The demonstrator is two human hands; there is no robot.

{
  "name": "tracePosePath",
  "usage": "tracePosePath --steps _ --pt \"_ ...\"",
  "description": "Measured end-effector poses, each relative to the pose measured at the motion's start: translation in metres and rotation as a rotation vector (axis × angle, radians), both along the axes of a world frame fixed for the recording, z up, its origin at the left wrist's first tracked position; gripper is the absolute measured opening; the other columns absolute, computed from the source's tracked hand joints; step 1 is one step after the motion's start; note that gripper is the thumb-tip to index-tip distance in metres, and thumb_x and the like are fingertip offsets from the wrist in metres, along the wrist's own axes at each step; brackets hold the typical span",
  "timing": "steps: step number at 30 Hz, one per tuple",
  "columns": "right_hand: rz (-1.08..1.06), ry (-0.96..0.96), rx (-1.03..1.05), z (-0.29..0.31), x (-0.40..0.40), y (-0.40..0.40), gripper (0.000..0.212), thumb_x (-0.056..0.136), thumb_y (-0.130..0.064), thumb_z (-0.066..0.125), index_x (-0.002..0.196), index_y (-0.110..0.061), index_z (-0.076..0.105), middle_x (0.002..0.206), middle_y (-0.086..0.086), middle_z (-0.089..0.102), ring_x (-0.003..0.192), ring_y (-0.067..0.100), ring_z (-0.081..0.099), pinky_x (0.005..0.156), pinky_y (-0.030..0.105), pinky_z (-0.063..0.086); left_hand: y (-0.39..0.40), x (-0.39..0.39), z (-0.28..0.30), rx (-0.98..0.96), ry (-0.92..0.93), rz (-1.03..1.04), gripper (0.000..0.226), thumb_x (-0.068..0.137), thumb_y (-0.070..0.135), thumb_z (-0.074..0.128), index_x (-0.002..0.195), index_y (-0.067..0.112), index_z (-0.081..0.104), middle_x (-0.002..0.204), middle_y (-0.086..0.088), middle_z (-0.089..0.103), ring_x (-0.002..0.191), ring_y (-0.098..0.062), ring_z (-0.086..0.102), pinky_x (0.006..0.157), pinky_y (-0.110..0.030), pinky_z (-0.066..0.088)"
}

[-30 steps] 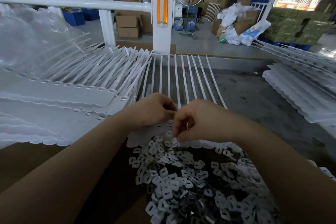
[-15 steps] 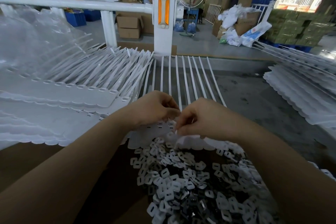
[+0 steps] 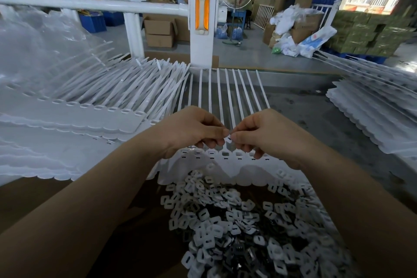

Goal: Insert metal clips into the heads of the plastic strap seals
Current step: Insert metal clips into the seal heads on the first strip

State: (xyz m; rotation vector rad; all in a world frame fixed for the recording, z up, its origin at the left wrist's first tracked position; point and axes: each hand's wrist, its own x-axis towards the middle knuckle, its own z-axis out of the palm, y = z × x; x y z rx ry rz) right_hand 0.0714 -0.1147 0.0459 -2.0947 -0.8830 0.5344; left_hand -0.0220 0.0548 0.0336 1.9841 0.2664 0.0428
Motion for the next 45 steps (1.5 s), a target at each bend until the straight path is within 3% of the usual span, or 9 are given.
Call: tracePosePath --steps 7,10,14,17,20,23,28,34,45 --pt "0.012 -0.05 -0.027 -0.002 0.0 0.002 0.007 0.09 -0.021 0.068 0.086 -0.02 0.073 0.072 -0.003 0.072 0.057 0.0 0.063 0.049 0.014 0.047 -0.004 0.001 0.001 0.091 -0.003 0.009 0.01 0.085 0.026 0.073 0.086 0.016 0.072 0.069 0.006 0.072 0.056 0.003 0.06 0.049 -0.009 0.042" --pt "0.048 -0.191 -0.211 0.0 0.004 0.0 0.009 0.085 -0.028 0.072 0.09 -0.029 0.064 0.088 -0.005 0.066 0.073 0.013 0.068 0.057 0.025 0.055 -0.006 0.004 -0.003 0.101 -0.006 0.107 0.009 0.084 0.024 0.075 0.082 0.016 0.072 0.064 0.008 0.068 0.053 0.002 0.057 0.049 -0.011 0.043" --pt "0.119 -0.233 -0.436 -0.003 0.003 -0.002 0.03 0.076 -0.031 0.081 0.093 -0.03 0.056 0.088 -0.006 0.059 0.07 0.013 0.066 0.06 0.028 0.057 -0.01 0.007 -0.007 0.045 0.037 0.169 0.008 0.083 0.018 0.075 0.084 0.011 0.072 0.069 0.003 0.073 0.055 -0.001 0.06 0.05 -0.013 0.045" --pt "0.139 -0.232 -0.442 -0.005 0.002 0.0 0.036 0.074 -0.032 0.082 0.097 -0.029 0.055 0.089 -0.006 0.059 0.069 0.012 0.066 0.058 0.026 0.053 -0.013 0.007 -0.007 0.073 0.093 0.149 0.009 0.083 0.017 0.074 0.083 0.009 0.074 0.073 0.0 0.075 0.059 -0.005 0.062 0.052 -0.016 0.046" --pt "0.149 -0.23 -0.442 -0.006 0.001 0.001 0.037 0.075 -0.033 0.082 0.1 -0.029 0.054 0.091 -0.008 0.055 0.071 0.012 0.066 0.059 0.026 0.055 -0.014 0.008 -0.008 0.181 0.094 0.173 0.012 0.085 0.02 0.073 0.08 0.009 0.075 0.068 0.001 0.072 0.051 0.0 0.058 0.048 -0.013 0.044" --pt "0.152 -0.239 -0.433 -0.007 0.002 0.0 0.037 0.075 -0.033 0.081 0.1 -0.029 0.054 0.091 -0.008 0.055 0.07 0.013 0.066 0.057 0.026 0.053 -0.015 0.01 -0.01 0.292 0.111 0.193 0.012 0.086 0.024 0.072 0.081 0.013 0.075 0.071 0.002 0.069 0.063 -0.008 0.062 0.057 -0.021 0.045" --pt "0.155 -0.231 -0.432 -0.01 0.004 0.0 0.037 0.075 -0.032 0.082 0.099 -0.03 0.054 0.093 -0.008 0.055 0.073 0.016 0.068 0.067 0.034 0.06 -0.014 0.011 -0.01 0.279 0.154 0.155 0.008 0.086 0.024 0.072 0.08 0.02 0.074 0.073 0.007 0.066 0.069 -0.007 0.058 0.06 -0.024 0.041" --pt "0.156 -0.23 -0.424 -0.01 0.006 0.0 0.036 0.075 -0.032 0.082 0.096 -0.031 0.052 0.092 -0.007 0.055 0.068 0.013 0.066 0.056 0.025 0.053 -0.014 0.013 -0.01 0.319 0.179 0.114 0.008 0.084 0.025 0.073 0.077 0.021 0.073 0.066 0.011 0.063 0.063 -0.004 0.055 0.057 -0.023 0.037" --pt "0.152 -0.208 -0.419 -0.01 0.006 0.001 0.037 0.075 -0.029 0.082 0.099 -0.027 0.054 0.091 -0.006 0.055 0.071 0.015 0.066 0.062 0.029 0.059 -0.012 0.016 -0.006 0.413 0.222 0.059 0.01 0.083 0.03 0.074 0.08 0.021 0.074 0.068 0.008 0.064 0.064 -0.006 0.057 0.057 -0.024 0.041"
